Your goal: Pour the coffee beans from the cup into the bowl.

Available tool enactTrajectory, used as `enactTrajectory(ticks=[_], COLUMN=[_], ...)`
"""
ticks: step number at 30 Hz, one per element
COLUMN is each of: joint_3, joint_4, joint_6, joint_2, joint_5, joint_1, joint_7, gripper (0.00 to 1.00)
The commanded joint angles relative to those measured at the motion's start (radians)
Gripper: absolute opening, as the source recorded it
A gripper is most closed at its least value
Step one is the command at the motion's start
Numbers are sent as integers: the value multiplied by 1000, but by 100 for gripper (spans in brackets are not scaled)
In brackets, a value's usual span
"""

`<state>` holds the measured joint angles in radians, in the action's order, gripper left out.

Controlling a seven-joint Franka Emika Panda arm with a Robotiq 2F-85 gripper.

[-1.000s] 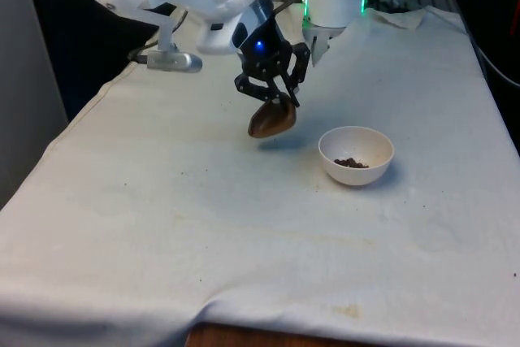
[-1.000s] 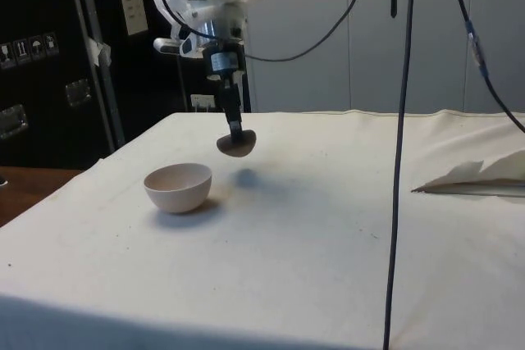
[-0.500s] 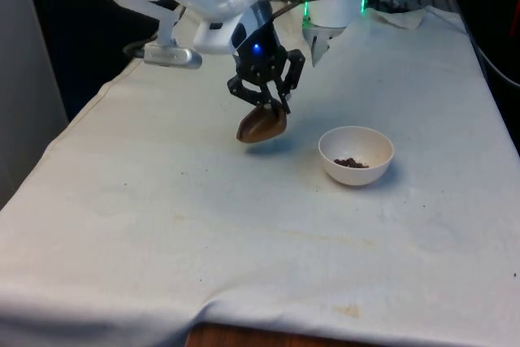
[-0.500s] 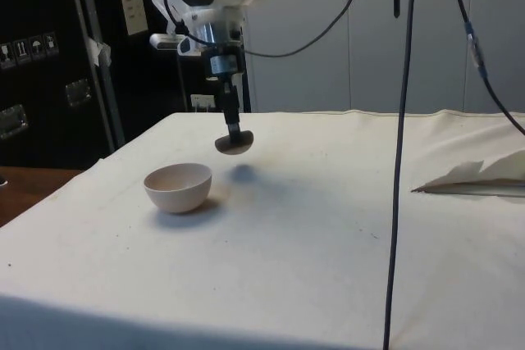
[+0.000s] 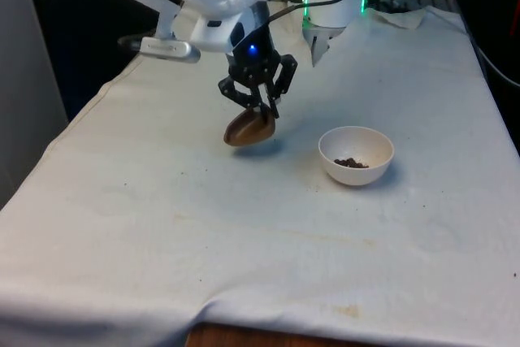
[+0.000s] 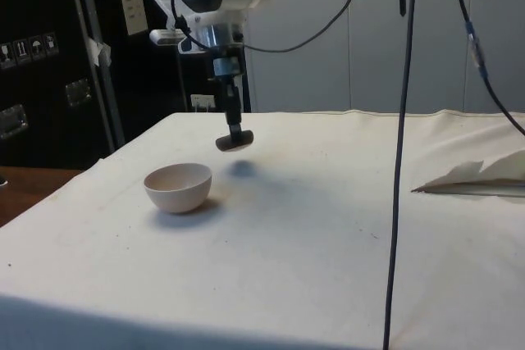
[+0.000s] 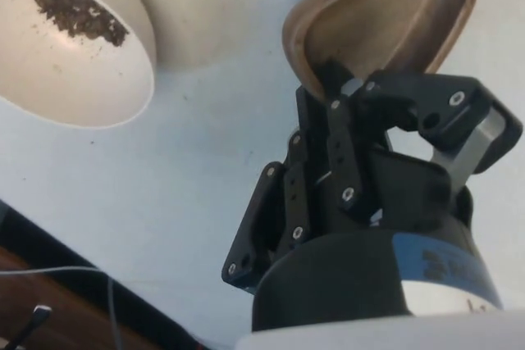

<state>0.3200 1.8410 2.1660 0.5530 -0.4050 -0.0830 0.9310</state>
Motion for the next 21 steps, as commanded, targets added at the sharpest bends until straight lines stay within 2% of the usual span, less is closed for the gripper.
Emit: enactTrajectory(ticks=[1,2,4,8,9,10,17,18,21], joint_3=[0,5,8,13,9,14,27,24,33], joint_4=[3,17,23,30,21,31,39,33,43], joint_6=[7,37,56,77,61,81,112,97,124], joint_2=[-1,-9,-9,-9,-3,-9,-5,-3,-3], joint_5=[3,12,17,20,13,21,23,16,21], joint_1=[0,-5,-2,1,5,2,10,12,15], joint_7=[3,9,24,44,44,51,99,98,124], gripper=[3,3,3,3,3,3,3,3,3])
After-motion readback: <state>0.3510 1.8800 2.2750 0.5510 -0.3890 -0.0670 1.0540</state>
